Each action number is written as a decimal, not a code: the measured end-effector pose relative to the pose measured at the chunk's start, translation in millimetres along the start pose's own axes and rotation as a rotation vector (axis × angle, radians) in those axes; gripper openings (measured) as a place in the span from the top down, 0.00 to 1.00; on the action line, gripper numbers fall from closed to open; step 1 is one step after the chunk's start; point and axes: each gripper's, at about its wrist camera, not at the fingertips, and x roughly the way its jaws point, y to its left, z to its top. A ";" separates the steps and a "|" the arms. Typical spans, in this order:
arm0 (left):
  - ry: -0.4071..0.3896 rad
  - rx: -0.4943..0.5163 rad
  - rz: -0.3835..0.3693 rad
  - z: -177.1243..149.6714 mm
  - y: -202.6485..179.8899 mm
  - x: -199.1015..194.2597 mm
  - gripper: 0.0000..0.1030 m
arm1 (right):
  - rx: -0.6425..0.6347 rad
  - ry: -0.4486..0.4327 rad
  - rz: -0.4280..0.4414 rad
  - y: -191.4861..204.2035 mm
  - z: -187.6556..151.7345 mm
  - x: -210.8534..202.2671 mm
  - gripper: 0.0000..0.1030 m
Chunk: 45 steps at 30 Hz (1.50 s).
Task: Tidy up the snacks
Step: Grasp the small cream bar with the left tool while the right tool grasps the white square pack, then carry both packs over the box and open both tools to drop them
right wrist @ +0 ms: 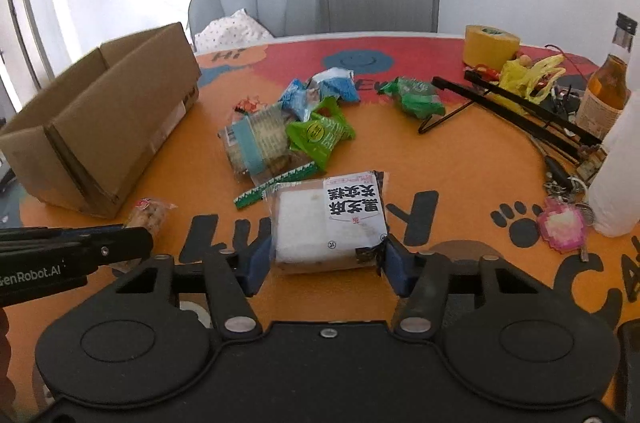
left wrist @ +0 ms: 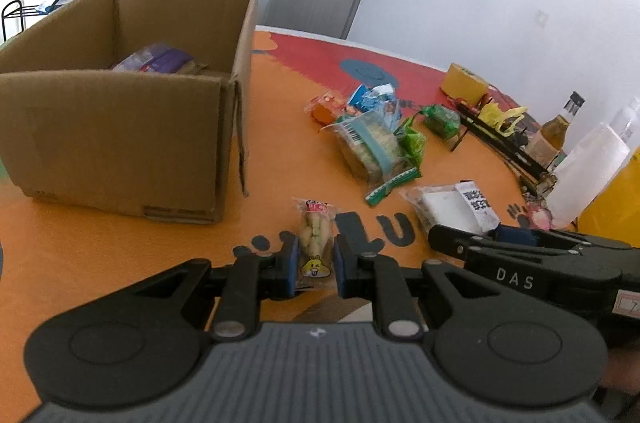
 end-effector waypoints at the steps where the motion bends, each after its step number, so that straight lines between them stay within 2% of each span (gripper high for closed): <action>1: -0.006 0.004 -0.005 0.6 -1.4 -2.2 0.83 | 0.002 -0.006 -0.001 -0.7 0.1 -2.2 0.47; 6: -0.038 0.018 -0.024 6.3 -6.5 -15.8 0.83 | 0.034 -0.046 0.018 -3.7 4.6 -15.8 0.48; 23: -0.167 0.053 -0.043 46.8 -10.5 -60.8 0.83 | 0.023 -0.174 0.077 16.9 40.5 -51.2 0.48; 38: -0.193 0.034 -0.006 79.5 28.8 -67.5 0.83 | 0.005 -0.186 0.097 48.2 66.1 -44.8 0.48; 45: -0.198 0.007 0.026 90.5 59.5 -69.2 0.83 | -0.016 -0.180 0.122 72.3 77.8 -34.0 0.48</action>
